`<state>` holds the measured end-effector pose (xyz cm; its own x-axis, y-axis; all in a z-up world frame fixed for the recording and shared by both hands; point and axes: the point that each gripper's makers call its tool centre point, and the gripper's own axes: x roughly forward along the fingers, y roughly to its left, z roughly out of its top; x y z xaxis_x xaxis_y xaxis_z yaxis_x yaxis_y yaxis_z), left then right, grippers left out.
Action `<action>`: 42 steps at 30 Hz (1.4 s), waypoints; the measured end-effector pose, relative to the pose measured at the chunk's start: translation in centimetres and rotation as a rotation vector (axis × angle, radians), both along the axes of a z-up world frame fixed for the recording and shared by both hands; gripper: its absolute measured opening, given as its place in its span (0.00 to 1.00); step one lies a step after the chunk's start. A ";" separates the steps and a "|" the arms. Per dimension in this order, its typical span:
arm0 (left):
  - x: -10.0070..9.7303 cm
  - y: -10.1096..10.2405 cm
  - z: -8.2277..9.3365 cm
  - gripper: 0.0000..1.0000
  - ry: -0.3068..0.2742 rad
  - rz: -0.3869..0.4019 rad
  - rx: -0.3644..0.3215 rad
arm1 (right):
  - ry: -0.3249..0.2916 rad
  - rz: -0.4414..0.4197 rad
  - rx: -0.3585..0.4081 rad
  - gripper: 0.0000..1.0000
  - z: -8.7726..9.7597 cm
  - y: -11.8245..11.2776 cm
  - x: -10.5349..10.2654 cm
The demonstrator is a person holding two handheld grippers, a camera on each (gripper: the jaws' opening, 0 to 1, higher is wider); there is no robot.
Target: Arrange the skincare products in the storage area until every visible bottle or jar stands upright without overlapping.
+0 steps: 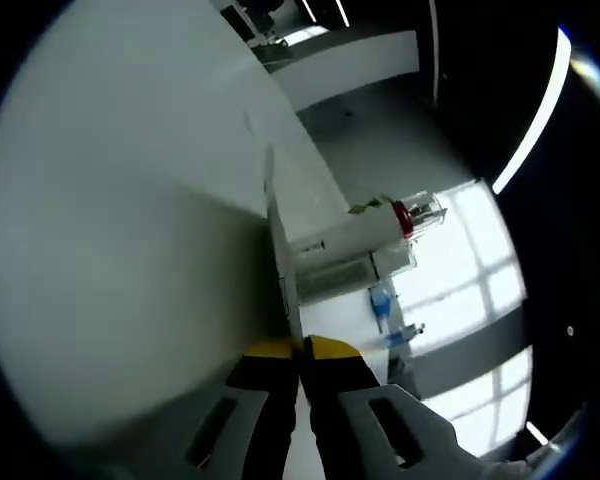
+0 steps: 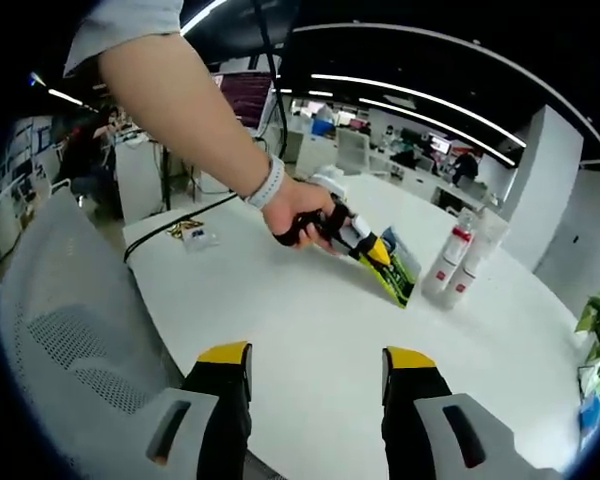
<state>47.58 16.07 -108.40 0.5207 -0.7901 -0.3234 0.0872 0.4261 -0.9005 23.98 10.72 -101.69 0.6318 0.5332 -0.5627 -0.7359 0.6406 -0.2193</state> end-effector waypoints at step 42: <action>2.0 3.4 0.2 0.45 -0.211 0.046 0.585 | 0.140 0.084 -0.022 0.46 -2.0 0.9 -1.7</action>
<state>49.60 19.42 -108.21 0.6496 -0.4887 -0.5824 0.2078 0.8510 -0.4824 22.29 11.63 -103.72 0.5000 0.5676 -0.6541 -0.8113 0.5713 -0.1245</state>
